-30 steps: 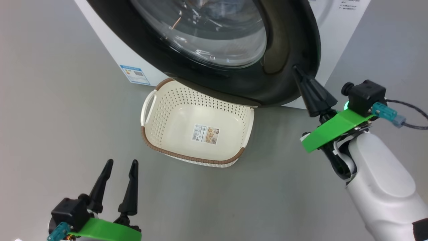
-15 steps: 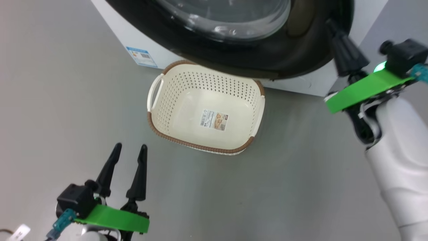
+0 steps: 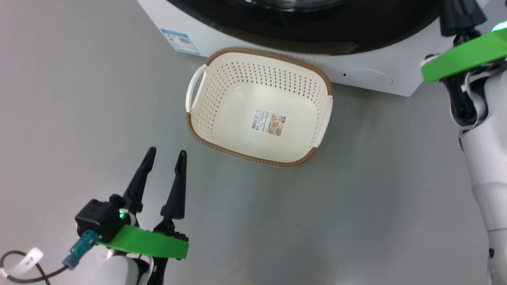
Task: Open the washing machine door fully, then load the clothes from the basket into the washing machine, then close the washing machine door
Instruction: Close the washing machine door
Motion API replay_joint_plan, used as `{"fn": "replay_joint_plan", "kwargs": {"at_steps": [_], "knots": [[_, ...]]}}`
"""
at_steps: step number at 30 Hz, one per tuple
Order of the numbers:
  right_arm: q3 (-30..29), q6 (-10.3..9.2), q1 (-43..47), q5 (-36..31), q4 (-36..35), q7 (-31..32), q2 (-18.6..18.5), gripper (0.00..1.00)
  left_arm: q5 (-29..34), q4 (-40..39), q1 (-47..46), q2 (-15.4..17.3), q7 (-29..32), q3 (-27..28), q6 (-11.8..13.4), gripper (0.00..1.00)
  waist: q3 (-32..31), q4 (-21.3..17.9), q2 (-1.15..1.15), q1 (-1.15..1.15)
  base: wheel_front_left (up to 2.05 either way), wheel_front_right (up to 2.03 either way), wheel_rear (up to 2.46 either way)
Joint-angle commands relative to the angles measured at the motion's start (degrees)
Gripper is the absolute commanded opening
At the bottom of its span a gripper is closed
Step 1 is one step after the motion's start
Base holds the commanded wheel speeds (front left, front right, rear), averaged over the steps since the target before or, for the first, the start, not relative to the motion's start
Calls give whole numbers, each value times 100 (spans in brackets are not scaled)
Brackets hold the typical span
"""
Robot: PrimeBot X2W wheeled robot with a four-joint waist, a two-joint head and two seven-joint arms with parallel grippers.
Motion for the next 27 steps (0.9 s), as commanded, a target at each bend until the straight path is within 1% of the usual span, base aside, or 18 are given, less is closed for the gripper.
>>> {"fn": "replay_joint_plan", "kwargs": {"at_steps": [1,7,9,14,15,16,17,18,19,20,21,27], "knots": [[-49,2,-172,-88,-97,-26,76,0,-12,-151,-130,79,-53,165,-18,100,87,65,0,0,0,0,0],[-461,2,-409,-339,-152,-26,250,0,-22,-168,-240,53,-53,148,-18,100,200,112,0,0,0,0,0],[-455,2,-403,-386,-191,-26,307,0,-23,-156,-260,47,-53,146,-18,100,207,115,0,0,0,0,0],[-184,2,-113,-412,-260,-26,351,0,-11,-88,-259,33,-53,162,-18,100,122,59,0,0,0,0,0],[-124,2,-23,-398,-284,-26,356,5,-8,-65,-247,33,-53,170,-18,100,83,39,0,0,0,0,0],[-75,2,70,-376,-307,-26,359,17,-6,-45,-235,34,-53,183,-18,100,47,15,0,0,0,0,0],[-31,2,173,-351,-322,-26,361,27,-5,-29,-230,36,-53,186,-18,100,6,-10,0,0,0,0,0],[-31,2,173,-351,-322,-26,361,27,-5,-29,-230,36,-53,186,-18,100,6,-10,0,0,0,0,0],[14,2,279,-330,-335,-26,356,36,-3,-11,-224,45,-53,182,-18,100,-42,-35,0,0,0,0,0],[51,2,387,-310,-340,-26,350,86,-2,14,-215,57,-53,183,-18,100,-93,-63,0,0,0,0,0],[70,2,499,-283,-345,-26,355,100,-1,43,-207,71,-53,184,-18,100,-146,-93,0,0,0,0,0],[91,2,1208,-197,-394,-26,357,100,5,268,-151,189,-54,232,-18,100,-485,-321,0,0,0,0,0]]}}
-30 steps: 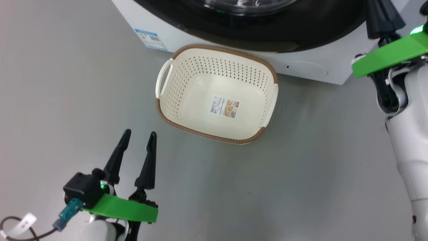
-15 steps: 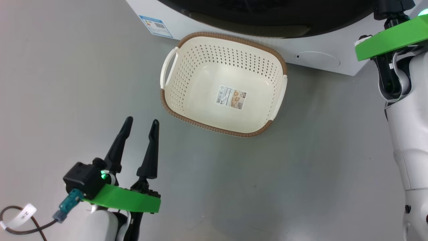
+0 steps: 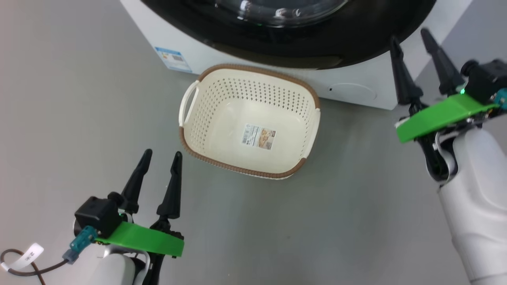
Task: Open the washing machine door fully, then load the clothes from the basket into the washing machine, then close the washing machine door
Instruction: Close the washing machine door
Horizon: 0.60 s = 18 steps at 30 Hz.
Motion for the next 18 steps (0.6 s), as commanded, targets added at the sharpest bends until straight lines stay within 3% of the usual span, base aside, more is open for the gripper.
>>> {"fn": "replay_joint_plan", "kwargs": {"at_steps": [1,18], "knots": [[93,-14,146,42,-160,-26,95,100,6,-86,25,176,-52,221,-18,100,-195,-183,0,0,0,0,0],[-93,-14,1927,42,-251,-26,30,100,-8,489,389,496,-52,578,-18,100,-981,-928,0,0,0,0,0]]}}
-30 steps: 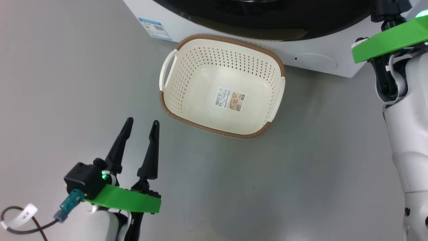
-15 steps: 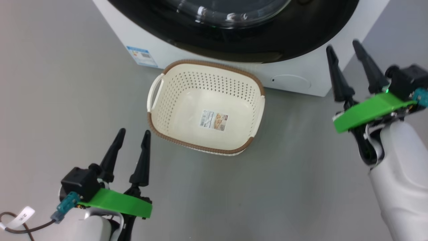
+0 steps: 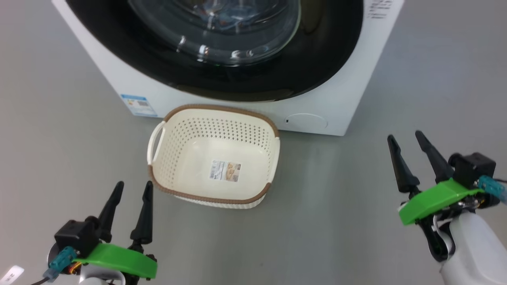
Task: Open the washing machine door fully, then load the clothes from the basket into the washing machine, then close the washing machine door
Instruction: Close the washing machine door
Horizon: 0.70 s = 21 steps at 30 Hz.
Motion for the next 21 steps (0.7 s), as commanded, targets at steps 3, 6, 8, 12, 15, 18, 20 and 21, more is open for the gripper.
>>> {"fn": "replay_joint_plan", "kwargs": {"at_steps": [3,6,8,12,15,18,20,21], "knots": [[36,-14,341,21,-191,-26,62,100,-31,-39,87,203,-54,282,-18,100,-299,-369,0,0,0,0,0],[-15,-14,534,19,-264,-26,100,100,-49,-15,155,253,-54,332,-18,100,-371,-505,0,0,0,0,0],[-67,-14,657,24,-294,-26,113,100,-60,-3,192,278,-54,343,-18,100,-414,-577,0,0,0,0,0],[-145,-14,899,10,-337,-26,120,100,-129,-3,273,332,-54,337,-18,100,-512,-705,0,0,0,0,0],[-192,-14,1072,4,-356,-26,105,100,-156,17,353,363,-54,375,-18,100,-595,-789,0,0,0,0,0],[-217,-14,1173,2,-374,-26,90,100,-166,33,401,373,-54,389,-18,100,-645,-835,0,0,0,0,0],[-231,-14,1269,0,-389,-26,79,100,-179,74,456,389,-54,387,-18,100,-711,-881,0,0,0,0,0],[-241,-14,1315,1,-392,-26,73,100,-185,87,483,399,-54,394,-18,100,-740,-904,0,0,0,0,0]]}}
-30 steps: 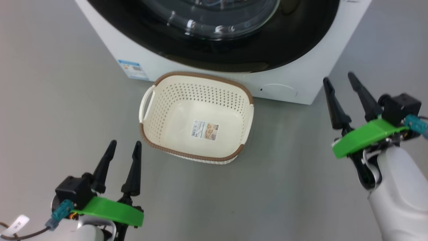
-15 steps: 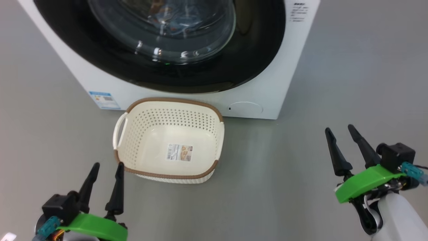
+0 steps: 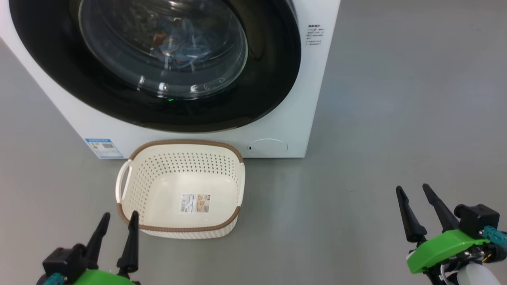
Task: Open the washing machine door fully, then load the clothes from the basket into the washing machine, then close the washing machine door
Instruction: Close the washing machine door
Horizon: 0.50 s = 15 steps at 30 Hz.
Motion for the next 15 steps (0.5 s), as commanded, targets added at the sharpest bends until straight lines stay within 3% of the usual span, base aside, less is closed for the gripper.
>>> {"fn": "replay_joint_plan", "kwargs": {"at_steps": [1,15], "knots": [[110,-14,81,3,-153,-26,-52,100,-33,-76,4,190,-54,231,-18,100,-106,-98,0,0,0,0,0],[-8,-14,410,-21,-191,-26,-35,100,182,-180,225,148,-54,425,-18,100,-279,-209,0,0,0,0,0]]}}
